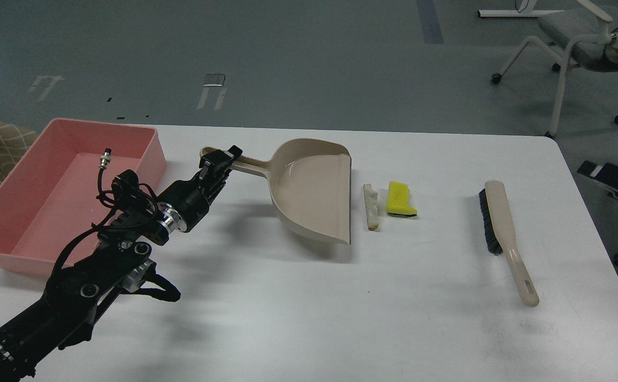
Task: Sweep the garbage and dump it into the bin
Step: 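Reach the right gripper to the wooden brush handle and grasp it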
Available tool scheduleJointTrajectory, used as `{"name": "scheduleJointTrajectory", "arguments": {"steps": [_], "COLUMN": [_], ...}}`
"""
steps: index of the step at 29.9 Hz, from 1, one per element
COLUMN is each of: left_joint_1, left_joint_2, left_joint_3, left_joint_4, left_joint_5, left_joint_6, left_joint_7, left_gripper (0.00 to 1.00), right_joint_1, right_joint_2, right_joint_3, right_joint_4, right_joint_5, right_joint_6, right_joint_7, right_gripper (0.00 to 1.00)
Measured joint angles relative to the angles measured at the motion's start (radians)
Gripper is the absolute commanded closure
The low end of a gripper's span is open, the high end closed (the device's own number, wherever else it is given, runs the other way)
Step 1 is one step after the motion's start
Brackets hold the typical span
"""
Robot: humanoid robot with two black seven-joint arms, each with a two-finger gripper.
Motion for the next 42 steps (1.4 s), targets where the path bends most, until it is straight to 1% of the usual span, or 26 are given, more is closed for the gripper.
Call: {"name": "scheduleJointTrajectory", "arguments": {"steps": [4,8,11,14,16,19,20,21,22,23,26,28,30,32,33,34,36,37,38,40,42], "left_joint_1": [0.000,0.000,0.000,0.000,0.000,0.000,0.000,0.000,0.000,0.000,0.000,0.000,0.000,0.000,0.000,0.000,0.001,0.001,0.001,0.001,0.004], "left_joint_2": [-0.003,-0.005,-0.005,-0.005,-0.005,-0.005,-0.005,-0.006,-0.006,-0.006,-0.006,-0.002,0.001,0.000,0.000,-0.002,-0.004,-0.004,-0.004,-0.005,-0.005], "left_joint_3": [0.005,0.005,0.005,0.005,0.005,0.005,0.005,0.005,0.005,0.005,0.005,0.005,0.005,0.005,0.005,0.005,0.005,0.006,0.006,0.007,0.007], "left_joint_4": [0.000,0.000,0.000,0.000,0.000,0.000,0.000,0.000,0.000,0.000,0.000,0.000,0.000,0.000,0.000,0.000,0.000,0.000,0.000,0.000,0.000], "left_joint_5": [0.000,-0.001,-0.003,-0.003,-0.004,-0.005,-0.005,-0.005,-0.005,-0.006,-0.008,-0.010,-0.011,-0.012,-0.012,-0.012,-0.012,-0.012,-0.012,-0.012,-0.012], "left_joint_6": [0.006,0.008,0.009,0.010,0.012,0.020,0.022,0.023,0.024,0.024,0.025,0.025,0.025,0.025,0.025,0.026,0.029,0.030,0.031,0.031,0.031], "left_joint_7": [-0.001,-0.001,-0.002,-0.011,-0.018,-0.021,-0.021,-0.021,-0.021,-0.021,-0.022,-0.024,-0.029,-0.032,-0.033,-0.033,-0.033,-0.034,-0.034,-0.035,-0.035], "left_gripper": [1.00,1.00,1.00,1.00,1.00,1.00,1.00,1.00,1.00,1.00,1.00,1.00,1.00,1.00,1.00,1.00,1.00,1.00,1.00,1.00,1.00], "right_joint_1": [-0.022,-0.031,-0.032,-0.033,-0.032,-0.028,-0.028,-0.028,-0.029,-0.030,-0.029,-0.028,-0.028,-0.028,-0.028,-0.028,-0.027,-0.027,-0.026,-0.026,-0.025], "right_joint_2": [0.029,0.050,0.054,0.072,0.108,0.164,0.173,0.178,0.182,0.186,0.199,0.202,0.204,0.205,0.209,0.213,0.223,0.225,0.227,0.229,0.229], "right_joint_3": [-0.035,-0.055,-0.107,-0.146,-0.155,-0.158,-0.159,-0.161,-0.165,-0.170,-0.196,-0.209,-0.215,-0.218,-0.218,-0.218,-0.219,-0.219,-0.220,-0.227,-0.236], "right_joint_4": [0.102,0.169,0.191,0.195,0.195,0.193,0.193,0.193,0.192,0.191,0.191,0.191,0.189,0.187,0.186,0.185,0.184,0.184,0.183,0.181,0.180], "right_joint_5": [-0.135,-0.174,-0.190,-0.196,-0.196,-0.196,-0.196,-0.196,-0.196,-0.196,-0.196,-0.196,-0.202,-0.207,-0.209,-0.210,-0.212,-0.214,-0.218,-0.225,-0.228], "right_joint_6": [0.000,0.000,-0.001,-0.001,-0.001,-0.001,-0.001,-0.001,-0.001,-0.001,-0.001,-0.001,-0.001,-0.001,-0.001,-0.001,-0.001,-0.001,-0.001,-0.001,-0.001], "right_joint_7": [-0.072,-0.178,-0.257,-0.306,-0.328,-0.342,-0.345,-0.347,-0.352,-0.360,-0.406,-0.435,-0.452,-0.457,-0.458,-0.458,-0.459,-0.459,-0.459,-0.459,-0.459], "right_gripper": [0.00,0.00,0.00,0.00,0.03,0.09,0.16,0.19,0.26,0.28,0.36,0.39,0.40,0.51,0.54,0.60,0.66,0.72,0.74,0.83,0.88]}}
